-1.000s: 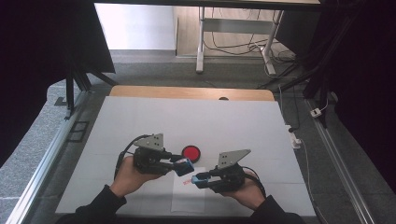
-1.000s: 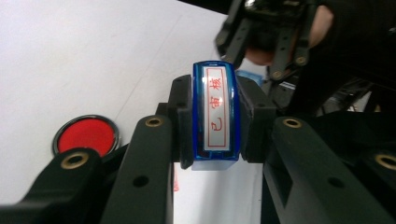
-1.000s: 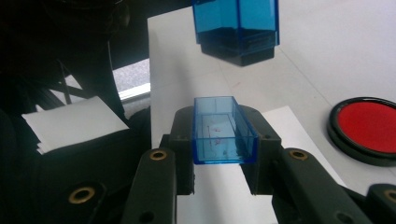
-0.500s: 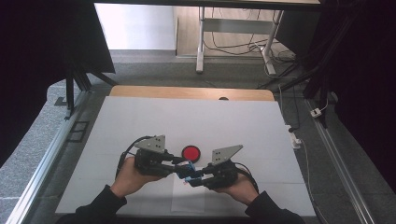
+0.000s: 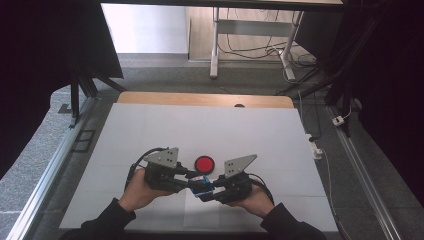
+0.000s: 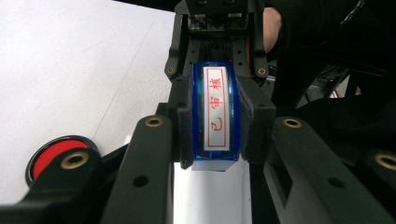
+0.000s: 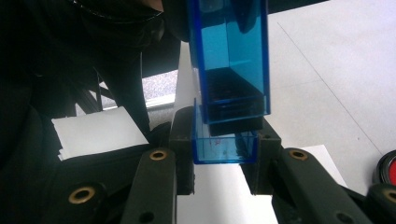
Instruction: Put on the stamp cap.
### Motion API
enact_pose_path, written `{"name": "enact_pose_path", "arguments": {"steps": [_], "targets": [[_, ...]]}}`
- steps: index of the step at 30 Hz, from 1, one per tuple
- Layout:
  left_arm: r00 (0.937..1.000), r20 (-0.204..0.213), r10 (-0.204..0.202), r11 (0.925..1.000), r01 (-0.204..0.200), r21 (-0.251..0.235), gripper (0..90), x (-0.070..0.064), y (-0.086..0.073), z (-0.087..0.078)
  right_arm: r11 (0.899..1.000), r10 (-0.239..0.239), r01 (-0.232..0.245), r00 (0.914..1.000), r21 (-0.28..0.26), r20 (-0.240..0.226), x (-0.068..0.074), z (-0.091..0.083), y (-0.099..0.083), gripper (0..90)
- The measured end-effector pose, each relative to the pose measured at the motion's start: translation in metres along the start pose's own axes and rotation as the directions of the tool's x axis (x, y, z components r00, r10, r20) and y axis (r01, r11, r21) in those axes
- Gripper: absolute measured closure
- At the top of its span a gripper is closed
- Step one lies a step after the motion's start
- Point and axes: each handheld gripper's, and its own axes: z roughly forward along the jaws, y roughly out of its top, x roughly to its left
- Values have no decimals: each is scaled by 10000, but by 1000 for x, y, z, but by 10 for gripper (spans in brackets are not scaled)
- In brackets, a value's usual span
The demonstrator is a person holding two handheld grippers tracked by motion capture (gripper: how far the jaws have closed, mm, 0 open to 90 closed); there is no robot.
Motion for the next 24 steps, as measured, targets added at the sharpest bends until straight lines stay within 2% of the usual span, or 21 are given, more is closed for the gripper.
{"name": "enact_pose_path", "arguments": {"steps": [7, 15, 24], "targets": [[9996, 254, 95, 9999, -91, -140, 701, 1, -1, 0, 9999, -81, 81, 10000, -108, 4, 1, -1, 1, 689], [9986, 491, 184, 9996, -174, -201, 701, 1, -3, 1, 9997, -103, 98, 9997, -242, -205, 2, -2, 2, 690], [9975, 699, 56, 9986, -18, -538, 701, 3, -5, 1, 9985, -381, 374, 9992, -393, -157, 4, -3, 4, 690]]}}
